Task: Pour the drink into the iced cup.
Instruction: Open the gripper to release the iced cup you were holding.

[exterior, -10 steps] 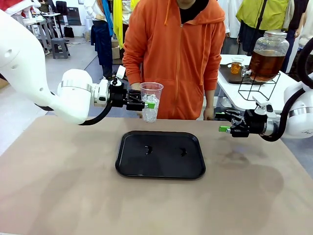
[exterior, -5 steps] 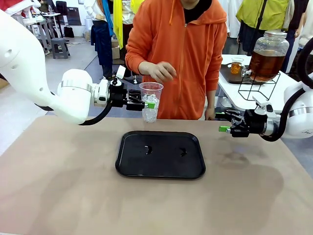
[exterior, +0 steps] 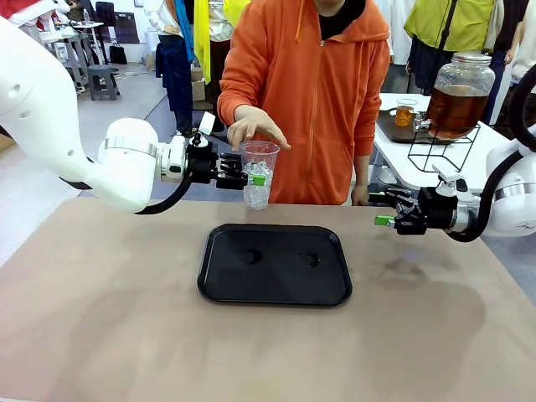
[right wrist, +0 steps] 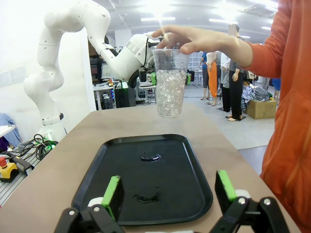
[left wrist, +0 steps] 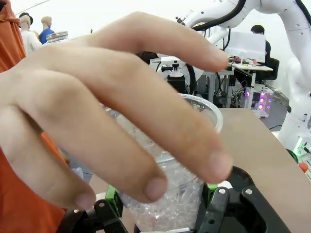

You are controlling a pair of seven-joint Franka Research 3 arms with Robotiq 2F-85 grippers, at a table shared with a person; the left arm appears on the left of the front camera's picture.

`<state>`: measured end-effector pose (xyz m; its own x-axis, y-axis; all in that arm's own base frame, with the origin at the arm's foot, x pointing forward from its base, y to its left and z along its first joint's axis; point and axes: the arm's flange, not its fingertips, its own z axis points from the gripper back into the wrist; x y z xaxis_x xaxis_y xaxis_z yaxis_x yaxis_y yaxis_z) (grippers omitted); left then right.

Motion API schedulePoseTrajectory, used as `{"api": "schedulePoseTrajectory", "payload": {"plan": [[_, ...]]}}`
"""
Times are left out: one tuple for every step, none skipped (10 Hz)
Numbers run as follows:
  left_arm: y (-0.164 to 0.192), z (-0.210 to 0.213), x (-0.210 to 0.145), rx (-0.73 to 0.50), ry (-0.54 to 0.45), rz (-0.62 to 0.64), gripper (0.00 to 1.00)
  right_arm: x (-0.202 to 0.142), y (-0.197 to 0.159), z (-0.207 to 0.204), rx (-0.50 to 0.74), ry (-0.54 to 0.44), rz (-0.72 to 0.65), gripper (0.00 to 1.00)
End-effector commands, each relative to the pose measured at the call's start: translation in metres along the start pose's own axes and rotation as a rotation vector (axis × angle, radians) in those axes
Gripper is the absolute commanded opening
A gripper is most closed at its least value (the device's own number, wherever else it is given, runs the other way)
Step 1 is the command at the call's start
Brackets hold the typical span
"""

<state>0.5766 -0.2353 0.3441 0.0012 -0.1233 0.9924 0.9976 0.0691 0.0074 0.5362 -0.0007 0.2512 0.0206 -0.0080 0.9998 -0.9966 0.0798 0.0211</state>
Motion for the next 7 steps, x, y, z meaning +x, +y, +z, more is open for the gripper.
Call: {"api": "schedulePoseTrajectory", "payload": {"plan": [[-0.0013,0.0003,0.0053,0.009,-0.016,0.002,0.77,0.0026,-0.0007,-0.0015,-0.002,-0.004,0.005,1.0],[-0.0013,0.0003,0.0053,0.009,-0.016,0.002,0.77,0.0026,-0.0007,-0.0015,-0.002,-0.004,0.005,1.0],[-0.0013,0.0003,0.0053,0.009,-0.016,0.002,0.77,0.0026,-0.0007,-0.0015,-0.002,-0.004,0.005,1.0],[-0.0013,0.0003,0.0053,0.009,-0.016,0.002,0.77,0.0026,-0.0007,-0.0015,-0.002,-0.004,0.005,1.0],[-0.0013,0.0003,0.0053,0.009,-0.016,0.002,0.77,0.0026,-0.0007,-0.0015,-0.002,-0.004,0.005,1.0],[-0.0013,0.0003,0.0053,0.009,-0.016,0.002,0.77,0.0026,-0.0007,-0.0015,-0.002,-0.004,0.005,1.0],[-0.0013,0.0003,0.0053,0.009,-0.016,0.002,0.77,0.0026,-0.0007,-0.0015,-0.002,-0.004,0.005,1.0]]}}
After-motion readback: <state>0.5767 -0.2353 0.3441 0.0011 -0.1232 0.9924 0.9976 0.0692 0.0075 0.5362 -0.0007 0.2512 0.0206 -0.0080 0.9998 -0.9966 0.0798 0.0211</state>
